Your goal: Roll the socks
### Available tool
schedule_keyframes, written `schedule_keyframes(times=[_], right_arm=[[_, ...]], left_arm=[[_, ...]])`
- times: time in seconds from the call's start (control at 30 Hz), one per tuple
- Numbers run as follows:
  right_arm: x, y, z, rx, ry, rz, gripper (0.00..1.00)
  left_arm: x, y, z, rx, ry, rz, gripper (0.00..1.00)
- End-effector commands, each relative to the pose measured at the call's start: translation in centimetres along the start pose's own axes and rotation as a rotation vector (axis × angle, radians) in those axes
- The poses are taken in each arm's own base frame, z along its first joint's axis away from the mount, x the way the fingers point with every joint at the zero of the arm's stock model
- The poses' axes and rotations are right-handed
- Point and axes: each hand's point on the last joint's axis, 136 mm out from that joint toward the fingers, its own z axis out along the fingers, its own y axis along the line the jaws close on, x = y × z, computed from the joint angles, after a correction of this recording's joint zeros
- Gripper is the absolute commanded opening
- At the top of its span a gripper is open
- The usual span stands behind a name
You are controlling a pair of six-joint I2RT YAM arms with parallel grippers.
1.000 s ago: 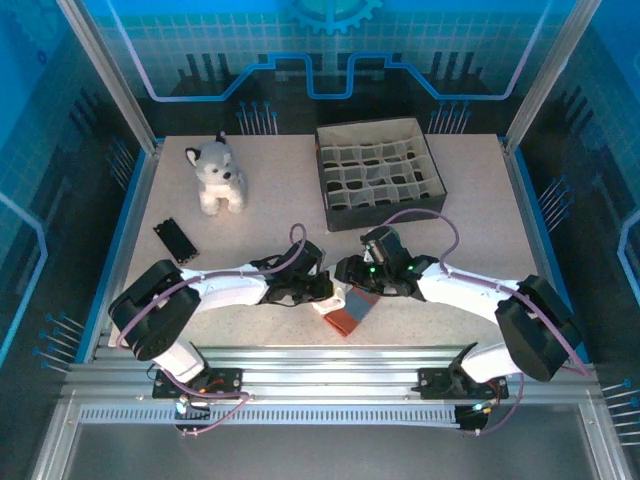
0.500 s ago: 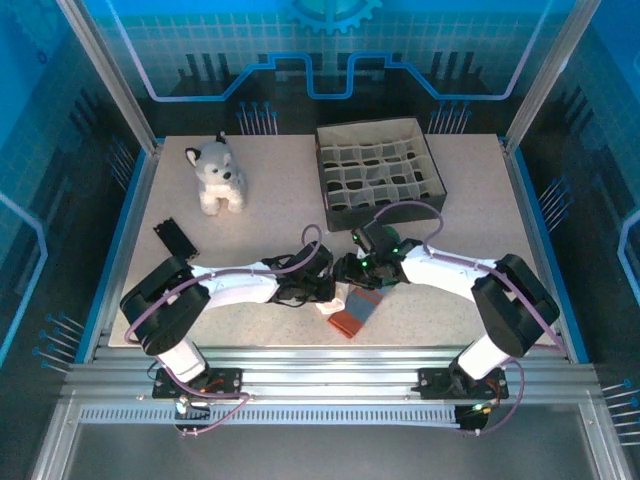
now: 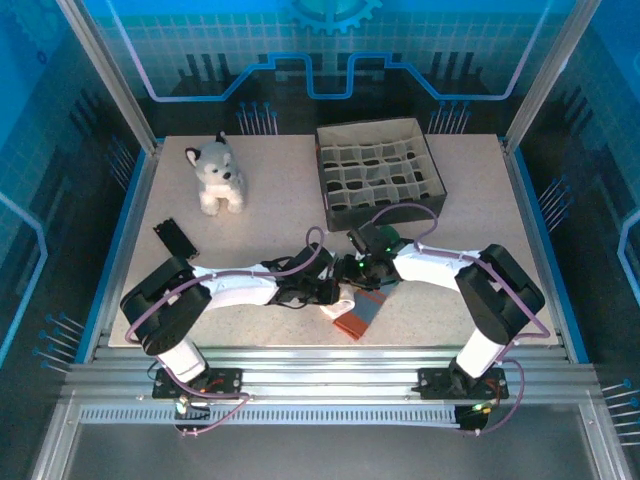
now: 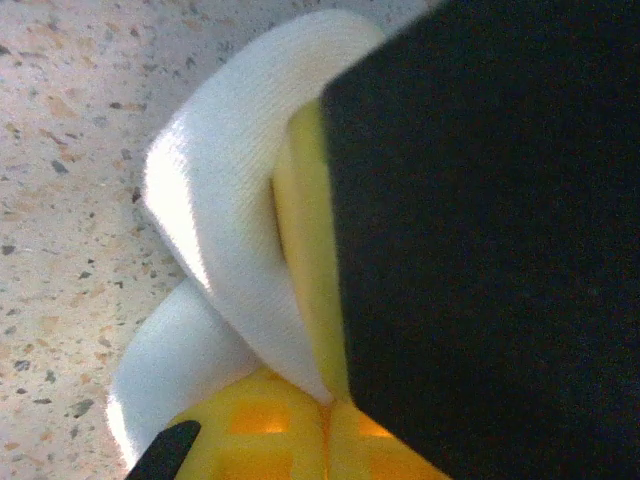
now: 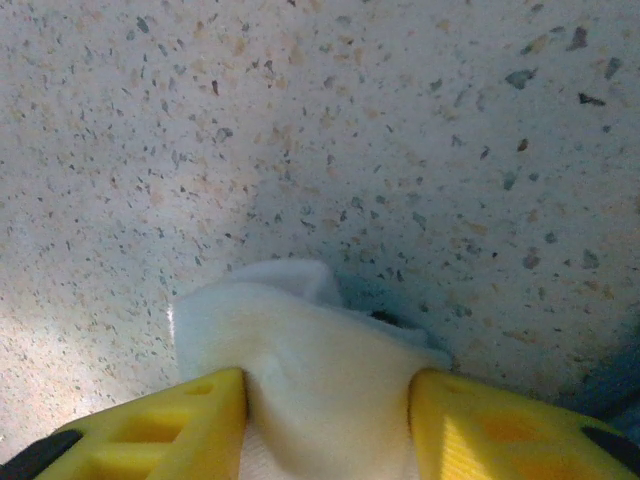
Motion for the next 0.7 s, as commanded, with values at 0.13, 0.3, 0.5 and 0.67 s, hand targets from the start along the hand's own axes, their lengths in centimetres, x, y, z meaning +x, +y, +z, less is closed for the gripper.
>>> schedule_keyframes(times=[0.13, 0.3, 0.5, 0.67], right_arm=[[0.0, 1.1, -2.4, -0.121, -0.115, -0.01, 0.49], [0.8, 1.1, -4.2, -0.172, -0.143, -0.054, 0.49], [2.1, 0.3, -4.3, -0.18, -0.098, -0.026, 0.45], [0.6, 0.3, -4.6, -0.196, -0.114, 0.075, 0.45]], left_arm=[[-0.4, -0.8, -1.2, 0.1, 0.026, -0.101, 0.0], [-0.6, 0.3, -1.5, 0.042, 0.047, -0.09, 0.0], [-1.4, 1.3, -2.4, -0.067, 0.104, 0.055, 0.0], [-3.1, 1.1, -3.1, -0.104, 0.134, 0.219, 0.0]])
